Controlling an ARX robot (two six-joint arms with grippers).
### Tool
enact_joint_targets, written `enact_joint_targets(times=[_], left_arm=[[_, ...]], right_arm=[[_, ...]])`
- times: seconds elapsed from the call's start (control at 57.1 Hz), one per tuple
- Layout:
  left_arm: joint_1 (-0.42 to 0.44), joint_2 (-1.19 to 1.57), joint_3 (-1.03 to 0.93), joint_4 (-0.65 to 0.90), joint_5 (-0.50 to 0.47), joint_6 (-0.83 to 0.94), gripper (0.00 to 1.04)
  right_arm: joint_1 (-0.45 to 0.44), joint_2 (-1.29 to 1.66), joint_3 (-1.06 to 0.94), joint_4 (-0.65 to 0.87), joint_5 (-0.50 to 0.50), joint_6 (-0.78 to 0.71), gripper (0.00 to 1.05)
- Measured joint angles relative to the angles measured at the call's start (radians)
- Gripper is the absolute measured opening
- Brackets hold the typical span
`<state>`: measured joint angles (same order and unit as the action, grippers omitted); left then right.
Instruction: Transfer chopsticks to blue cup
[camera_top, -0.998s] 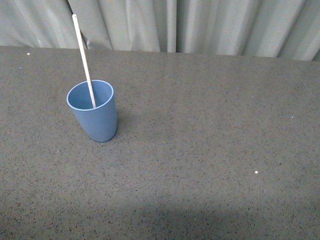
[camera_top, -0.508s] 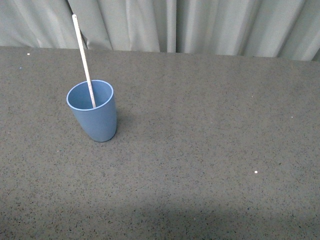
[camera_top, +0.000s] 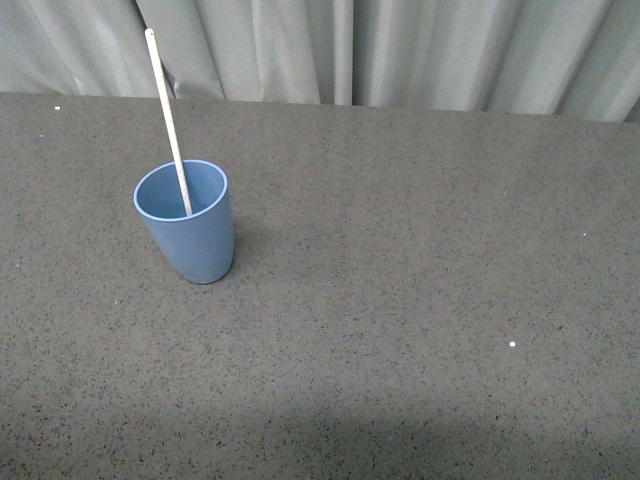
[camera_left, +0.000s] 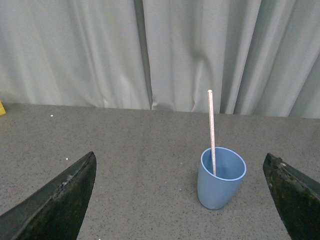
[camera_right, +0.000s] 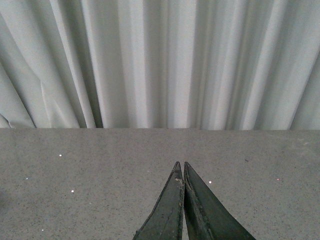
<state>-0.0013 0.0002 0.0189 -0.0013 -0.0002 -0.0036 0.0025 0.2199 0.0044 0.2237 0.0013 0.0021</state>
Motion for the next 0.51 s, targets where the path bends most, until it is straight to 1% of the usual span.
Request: enact_joint_targets(times=[0.21,0.228,0.263,0.298,0.368,0.508], left_arm=[[0.0,0.0,0.0,0.0,0.0,0.0,0.98],[0.0,0.0,0.0,0.0,0.0,0.0,0.98],[0.0,0.0,0.0,0.0,0.0,0.0,0.98],[0.0,0.0,0.0,0.0,0.0,0.0,0.98],[0.0,0.0,0.0,0.0,0.0,0.0,0.98],[0.0,0.0,0.0,0.0,0.0,0.0,0.98]], right_arm=[[0.0,-0.045,0.0,-0.045,0.0,0.0,0.01],[0.0,-0.058,0.0,-0.058,0.0,0.0,0.01],[0.0,-0.126,0.001,-0.152,0.0,0.0,0.01],[0.0,-0.174,0.001,-0.209,-0.003,-0.001,0.01],[0.0,-0.215,0.001,-0.218,-0.003,-0.001,0.01],[0.0,-0.215,0.001,-0.222,-0.003,-0.002,0.22]])
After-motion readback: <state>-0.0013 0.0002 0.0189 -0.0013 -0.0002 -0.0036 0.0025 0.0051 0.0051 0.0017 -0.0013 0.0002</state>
